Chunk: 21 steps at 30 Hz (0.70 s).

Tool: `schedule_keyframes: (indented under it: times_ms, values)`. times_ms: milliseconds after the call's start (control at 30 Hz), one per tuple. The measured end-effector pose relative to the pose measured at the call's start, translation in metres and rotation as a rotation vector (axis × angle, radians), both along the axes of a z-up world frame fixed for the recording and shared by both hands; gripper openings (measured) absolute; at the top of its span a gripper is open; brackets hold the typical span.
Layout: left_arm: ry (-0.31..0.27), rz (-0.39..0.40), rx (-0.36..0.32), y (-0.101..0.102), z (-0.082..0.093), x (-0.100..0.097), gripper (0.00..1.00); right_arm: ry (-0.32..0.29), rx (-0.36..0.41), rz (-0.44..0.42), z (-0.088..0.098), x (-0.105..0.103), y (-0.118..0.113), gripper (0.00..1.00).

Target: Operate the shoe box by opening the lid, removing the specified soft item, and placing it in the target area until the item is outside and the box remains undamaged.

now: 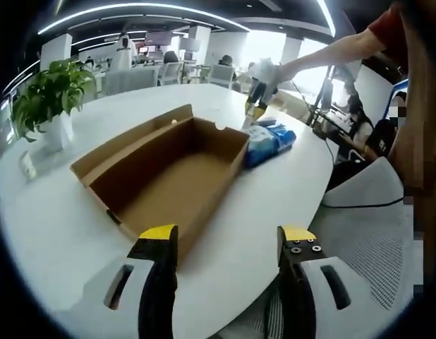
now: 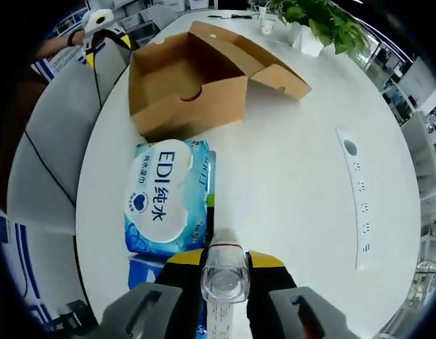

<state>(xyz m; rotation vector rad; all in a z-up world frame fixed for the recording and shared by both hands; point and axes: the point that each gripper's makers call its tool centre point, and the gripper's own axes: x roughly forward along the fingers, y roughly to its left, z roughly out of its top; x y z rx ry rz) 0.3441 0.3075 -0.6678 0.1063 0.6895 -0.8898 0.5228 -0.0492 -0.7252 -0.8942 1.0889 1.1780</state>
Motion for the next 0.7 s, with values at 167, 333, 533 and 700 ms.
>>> schedule_keyframes:
  times_ms: [167, 333, 533, 700]
  values:
    - [0.001, 0.000, 0.001, 0.0007, -0.0001, 0.0002, 0.56, -0.003, 0.005, 0.000, 0.0013, -0.0006, 0.0042, 0.18]
    - [0.002, 0.001, 0.000, 0.0018, 0.0001, -0.0010, 0.56, -0.004, 0.000, 0.009, 0.0015, -0.0018, 0.0067, 0.18]
    - [0.005, 0.002, 0.000, 0.0024, -0.0009, -0.0026, 0.56, -0.007, -0.005, 0.019, 0.0013, -0.0023, 0.0073, 0.18]
    - [0.008, 0.000, 0.000, 0.0024, -0.0019, -0.0035, 0.56, -0.005, -0.004, 0.016, 0.0006, -0.0013, 0.0070, 0.18]
